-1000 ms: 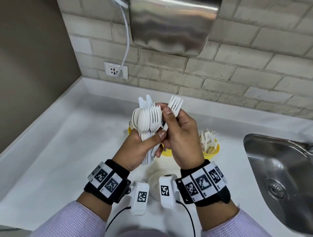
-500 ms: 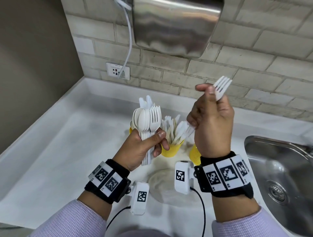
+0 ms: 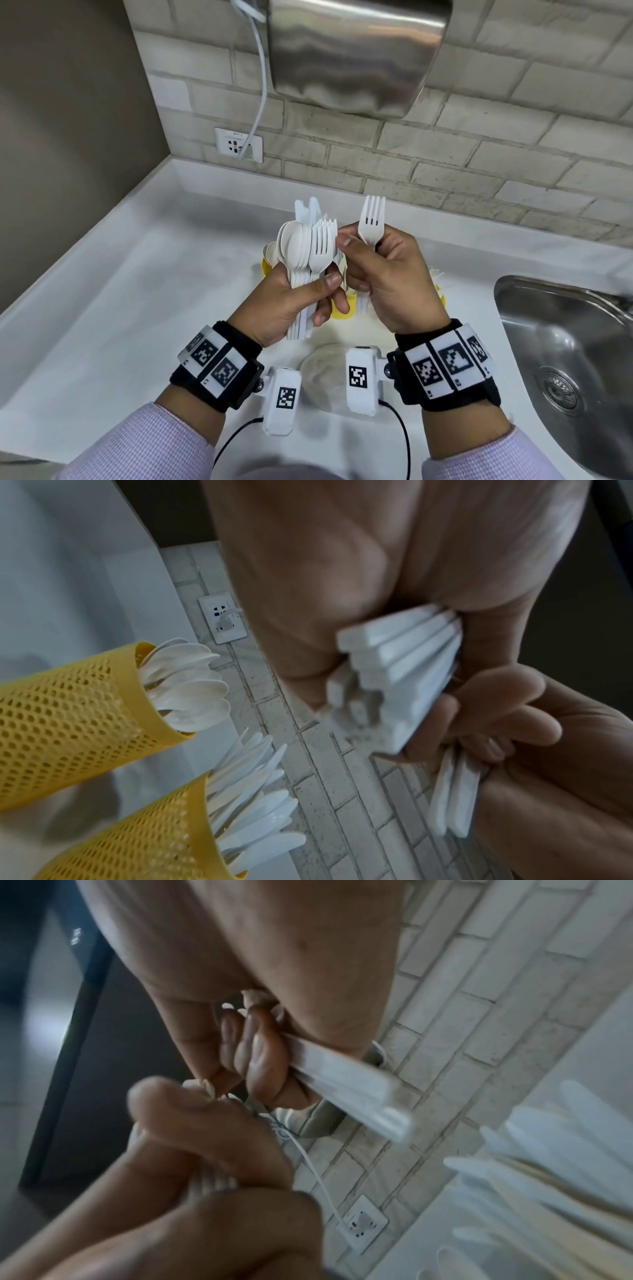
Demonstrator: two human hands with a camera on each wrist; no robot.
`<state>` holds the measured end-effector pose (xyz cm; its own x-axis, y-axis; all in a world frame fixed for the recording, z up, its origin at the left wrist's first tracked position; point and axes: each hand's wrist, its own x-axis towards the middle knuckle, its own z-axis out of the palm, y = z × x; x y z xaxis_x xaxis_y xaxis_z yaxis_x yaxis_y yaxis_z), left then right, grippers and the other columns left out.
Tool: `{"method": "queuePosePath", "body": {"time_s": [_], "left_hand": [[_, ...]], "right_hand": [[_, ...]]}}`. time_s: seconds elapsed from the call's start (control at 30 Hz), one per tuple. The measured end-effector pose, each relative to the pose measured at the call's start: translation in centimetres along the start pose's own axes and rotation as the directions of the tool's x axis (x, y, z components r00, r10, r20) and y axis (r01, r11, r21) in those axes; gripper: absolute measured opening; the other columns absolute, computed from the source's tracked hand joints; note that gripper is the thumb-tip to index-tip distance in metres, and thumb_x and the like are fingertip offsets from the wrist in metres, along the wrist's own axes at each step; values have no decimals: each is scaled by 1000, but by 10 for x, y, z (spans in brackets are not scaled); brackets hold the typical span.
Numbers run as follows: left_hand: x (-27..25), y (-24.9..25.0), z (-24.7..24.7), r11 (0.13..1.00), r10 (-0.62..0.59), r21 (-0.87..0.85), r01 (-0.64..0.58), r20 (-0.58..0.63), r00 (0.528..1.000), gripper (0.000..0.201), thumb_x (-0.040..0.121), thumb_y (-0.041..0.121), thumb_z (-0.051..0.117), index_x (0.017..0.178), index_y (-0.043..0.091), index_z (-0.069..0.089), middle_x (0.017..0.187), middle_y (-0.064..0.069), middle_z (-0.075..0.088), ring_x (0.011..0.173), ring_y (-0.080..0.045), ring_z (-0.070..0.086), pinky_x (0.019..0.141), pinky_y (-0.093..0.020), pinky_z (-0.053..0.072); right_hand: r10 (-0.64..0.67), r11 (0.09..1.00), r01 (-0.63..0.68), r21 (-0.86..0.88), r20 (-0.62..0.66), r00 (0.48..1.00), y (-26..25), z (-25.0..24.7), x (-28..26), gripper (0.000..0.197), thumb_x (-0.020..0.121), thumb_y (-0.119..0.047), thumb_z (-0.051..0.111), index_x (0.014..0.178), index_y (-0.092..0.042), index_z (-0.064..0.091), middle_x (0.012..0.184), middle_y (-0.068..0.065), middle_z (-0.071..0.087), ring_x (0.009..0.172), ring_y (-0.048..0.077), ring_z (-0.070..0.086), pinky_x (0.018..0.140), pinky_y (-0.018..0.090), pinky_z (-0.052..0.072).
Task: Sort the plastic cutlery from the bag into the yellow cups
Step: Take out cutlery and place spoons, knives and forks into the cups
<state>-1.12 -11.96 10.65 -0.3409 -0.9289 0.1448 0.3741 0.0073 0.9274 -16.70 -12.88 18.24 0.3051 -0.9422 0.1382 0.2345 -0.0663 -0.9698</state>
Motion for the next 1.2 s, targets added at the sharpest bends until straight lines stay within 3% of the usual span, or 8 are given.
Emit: {"method": "queuePosePath", "body": {"time_s": [0.13, 0.4, 0.57, 0.7, 0.8, 0.9, 1.07, 1.2], "left_hand": [[0, 0, 1, 1000, -9, 16, 9, 11, 1000, 19, 93, 29, 66, 93, 11, 63, 80, -14, 70, 49, -19, 51, 56, -27, 46], [-1, -4, -2, 998, -54, 23, 55, -24, 998, 25, 90, 35, 68, 106, 17, 72, 84, -17, 72, 49, -19, 46, 56, -26, 44], [0, -2, -2, 998, -54, -11, 54, -1, 999, 22, 91, 31, 67, 101, 13, 73, 80, -18, 70, 47, -17, 41, 55, -26, 42], [0, -2, -1, 998, -64, -21, 64, 21, 998, 31, 92, 31, 66, 103, 2, 67, 79, -20, 69, 45, -15, 40, 54, -27, 40], [-1, -2, 0, 997, -81, -13, 82, 44, 996, 28, 92, 32, 66, 104, 7, 72, 79, -20, 70, 45, -15, 39, 54, -27, 39], [-2, -2, -2, 995, -92, -38, 93, 31, 995, 28, 91, 32, 67, 104, 8, 71, 77, -19, 70, 45, -14, 39, 53, -27, 38], [-1, -2, -3, 992, -99, -71, 101, 19, 995, 25, 94, 28, 66, 107, 8, 74, 75, -19, 68, 44, -12, 39, 52, -26, 36], [-1, -2, -1, 993, -85, -76, 88, 44, 995, 27, 92, 30, 65, 108, 10, 74, 74, -18, 68, 44, -12, 38, 52, -26, 37]], "right_hand": [[-11, 997, 15, 70, -51, 999, 9, -5, 5, 41, 101, -1, 53, 71, -22, 71, 45, -6, 35, 39, 9, 25, 43, 21, 29], [0, 958, 73, 276, -256, 967, 5, -7, 15, 25, 103, -5, 47, 81, -15, 51, 55, -5, 29, 45, 10, 21, 44, 22, 24], [34, 952, -6, 307, -83, 996, 13, -11, 14, 23, 94, -25, 61, 84, -11, 45, 66, 7, 24, 54, 20, 22, 47, 32, 29], [-55, 998, 55, 29, -16, 998, 15, -4, 9, 26, 96, -28, 62, 89, -8, 48, 60, 14, 40, 39, 36, 38, 35, 44, 34], [-148, 989, 146, -27, -168, 975, 12, -1, 12, 17, 101, -18, 59, 88, -11, 49, 59, 4, 49, 41, 23, 41, 39, 32, 33], [-206, 969, 236, 67, -302, 931, 9, -4, 19, 9, 98, -21, 55, 92, -16, 53, 64, -5, 52, 51, 13, 46, 48, 31, 37], [-322, 897, 408, 169, -381, 866, -6, -17, 24, 11, 109, -19, 40, 109, -17, 51, 101, 13, 60, 66, 27, 64, 56, 32, 48], [-357, 897, 425, 120, -369, 858, -10, -24, 19, 7, 111, -21, 35, 110, -21, 42, 75, 8, 52, 42, 21, 44, 50, 29, 40]]}}
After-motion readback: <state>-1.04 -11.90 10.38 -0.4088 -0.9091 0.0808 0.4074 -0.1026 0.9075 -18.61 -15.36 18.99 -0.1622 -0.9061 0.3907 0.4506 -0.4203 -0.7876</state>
